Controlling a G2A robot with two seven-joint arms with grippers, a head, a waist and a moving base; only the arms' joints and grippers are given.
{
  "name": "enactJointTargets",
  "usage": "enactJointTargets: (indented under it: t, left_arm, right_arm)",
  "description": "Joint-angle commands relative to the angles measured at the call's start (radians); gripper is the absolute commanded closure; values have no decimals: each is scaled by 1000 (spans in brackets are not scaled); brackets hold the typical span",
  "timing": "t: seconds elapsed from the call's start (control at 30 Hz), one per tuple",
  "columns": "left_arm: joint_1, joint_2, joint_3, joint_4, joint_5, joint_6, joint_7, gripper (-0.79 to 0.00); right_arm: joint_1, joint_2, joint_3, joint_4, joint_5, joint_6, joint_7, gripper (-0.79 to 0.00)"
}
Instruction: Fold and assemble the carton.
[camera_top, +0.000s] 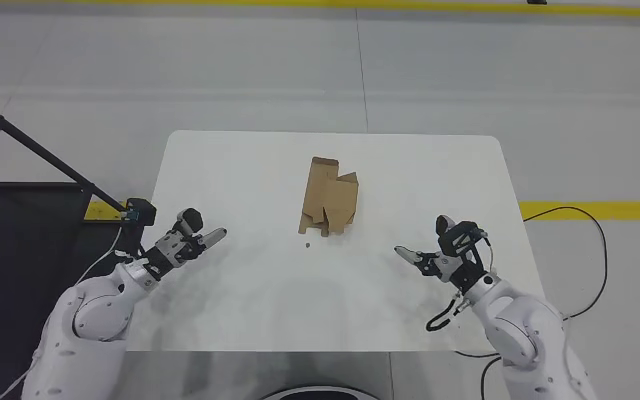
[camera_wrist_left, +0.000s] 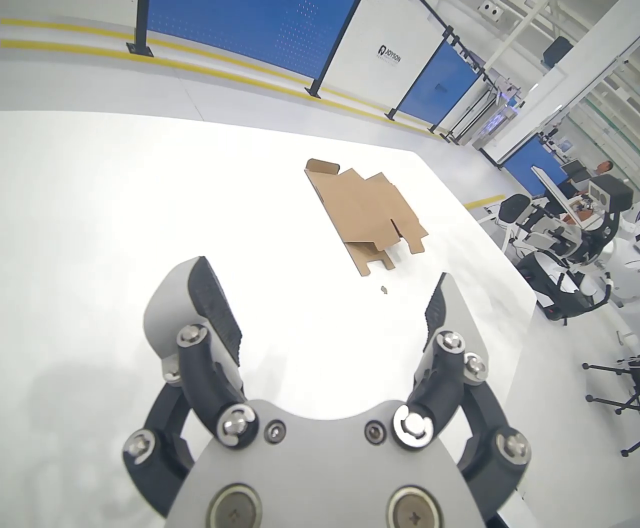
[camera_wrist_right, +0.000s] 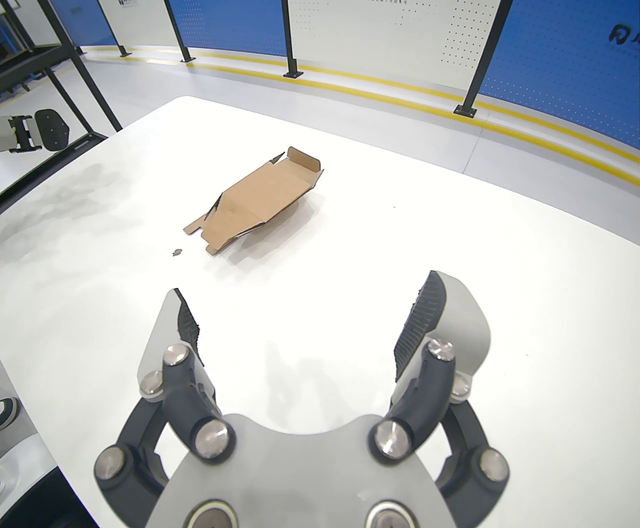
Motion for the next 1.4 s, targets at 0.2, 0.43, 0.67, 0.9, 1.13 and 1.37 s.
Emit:
enactJointTargets:
  t: [0.2,0.43,0.67,0.9,1.13,1.37]
  left_arm:
    - [-66,-1,102,49,-191,-3,-117,-785]
    - [-178,7,144,143,-429,-7,-264,-785]
    - [-243,17,162,223,-630,-6,-396,-785]
    - [-246,23,146,238,-655,3,-421,-785]
    - [-239,21,155,224,-657,16,-403,-785]
    - [-247,24,169,234,-727,21,-407,-785]
  right_arm:
    - [61,-3,-38,39,162,-37,86,-785]
    - [271,-7,-137,183,485,-85,400,-785]
    - [446,-23,-243,343,644,-56,523,-785]
    - [446,-23,-243,343,644,-56,523,-785]
    - [461,-29,-271,362,654,2,520,-785]
    - [606,-57,-373,519,751,134,573,-785]
